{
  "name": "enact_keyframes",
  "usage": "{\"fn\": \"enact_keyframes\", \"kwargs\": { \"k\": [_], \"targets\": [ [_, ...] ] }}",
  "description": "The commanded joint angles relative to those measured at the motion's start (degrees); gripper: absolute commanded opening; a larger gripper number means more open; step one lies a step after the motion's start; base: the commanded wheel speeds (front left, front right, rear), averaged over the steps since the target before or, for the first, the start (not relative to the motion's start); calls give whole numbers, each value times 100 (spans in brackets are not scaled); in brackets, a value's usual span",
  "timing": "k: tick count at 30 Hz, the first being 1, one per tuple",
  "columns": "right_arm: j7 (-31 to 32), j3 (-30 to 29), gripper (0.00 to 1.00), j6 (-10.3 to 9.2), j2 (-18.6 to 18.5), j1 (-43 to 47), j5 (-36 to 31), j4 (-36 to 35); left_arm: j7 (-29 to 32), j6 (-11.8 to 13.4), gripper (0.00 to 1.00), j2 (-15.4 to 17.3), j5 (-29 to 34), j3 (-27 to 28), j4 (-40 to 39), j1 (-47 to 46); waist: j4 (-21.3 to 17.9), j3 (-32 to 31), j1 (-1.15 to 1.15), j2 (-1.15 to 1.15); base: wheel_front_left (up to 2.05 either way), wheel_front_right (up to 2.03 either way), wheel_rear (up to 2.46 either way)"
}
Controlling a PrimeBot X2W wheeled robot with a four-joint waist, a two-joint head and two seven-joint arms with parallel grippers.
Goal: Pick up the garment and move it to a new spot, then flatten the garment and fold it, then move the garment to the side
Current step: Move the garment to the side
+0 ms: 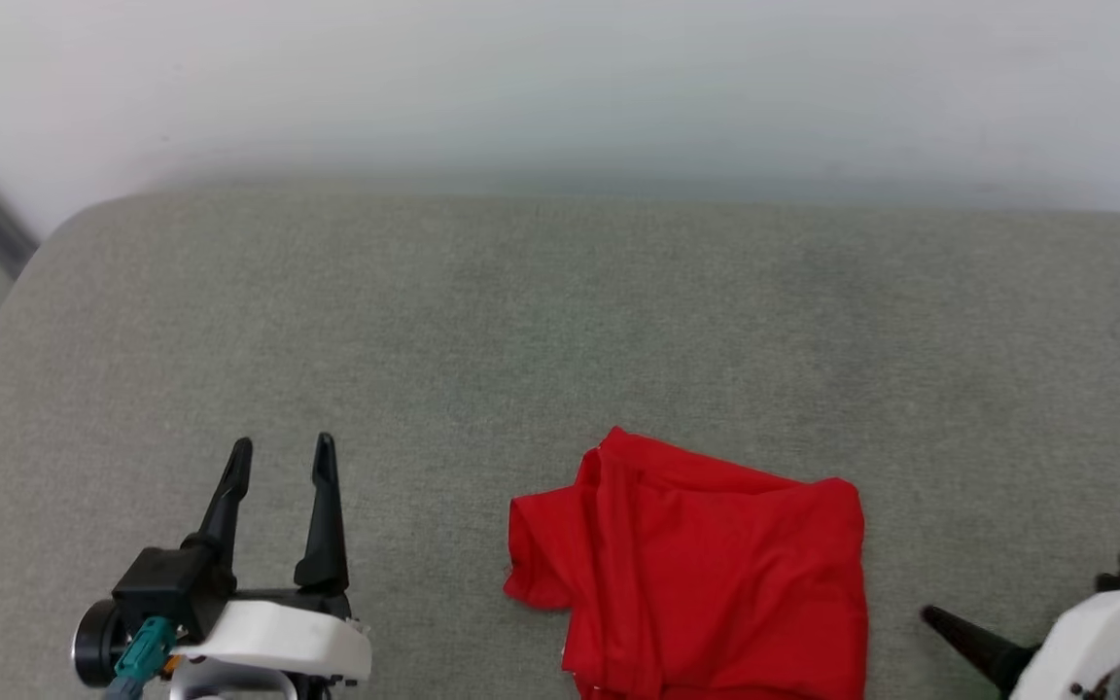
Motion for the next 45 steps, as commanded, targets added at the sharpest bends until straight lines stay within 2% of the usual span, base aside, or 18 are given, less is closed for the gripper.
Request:
{"fn": "enact_keyframes", "kwargs": {
  "k": [1, 5, 11, 12, 13, 14, 17, 20, 26, 31, 34, 41, 45],
  "targets": [
    [170, 38, 100, -1, 135, -202, 367, 112, -12, -56, 100, -45, 62, 30, 5, -133, 160, 171, 0, 0, 0, 0, 0],
    [582, 118, 100, -1, 332, -446, 1221, 517, -12, -172, 100, -152, 137, 73, 68, -300, 321, 414, 0, 0, 0, 0, 0],
    [609, 379, 100, -3, 421, -739, 2021, 896, -12, -324, 100, -256, 233, 167, 179, -489, 481, 690, 0, 0, 0, 0, 0],
    [603, 424, 47, -4, 424, -781, 2092, 936, -12, -337, 100, -269, 256, 186, 198, -502, 496, 713, 0, 0, 0, 0, 0],
    [578, 469, 5, -4, 426, -795, 2139, 966, -12, -351, 100, -286, 266, 202, 217, -514, 509, 729, 0, 0, 0, 0, 0],
    [557, 513, 0, -4, 415, -807, 2168, 975, -12, -371, 100, -297, 286, 221, 232, -530, 519, 743, 0, 0, 0, 0, 0],
    [439, 689, 0, -1, 327, -888, 2237, 814, -12, -420, 100, -324, 337, 282, 272, -563, 517, 737, 0, 0, 0, 0, 0],
    [167, 1000, 0, -1, 89, -929, 2009, 541, -12, -446, 100, -322, 390, 344, 326, -517, 438, 630, 0, 0, 0, 0, 0],
    [-606, 1789, 0, -1, -538, -1052, 672, 336, -12, -503, 100, -274, 456, 412, 303, -354, 25, 378, 0, 0, 0, 0, 0],
    [-779, 2135, 0, -1, -865, -1428, -370, 585, -12, -509, 100, -268, 501, 423, 148, -328, -564, 448, 0, 0, 0, 0, 0],
    [-809, 2345, 0, -1, -929, -1758, -844, 703, -12, -491, 100, -231, 549, 453, 2, -387, -1015, 659, 0, 0, 0, 0, 0],
    [-1214, 2651, 0, -2, -1040, -2550, -1450, 1040, 81, -453, 100, -28, 689, 479, -383, -568, -2201, 1207, 0, 0, 0, 0, 0],
    [-1766, 2663, 0, -2, -1038, -3078, -1636, 1344, 281, -455, 100, 127, 833, 420, -714, -756, -2781, 1628, 0, 0, 0, 0, 0]
  ]
}}
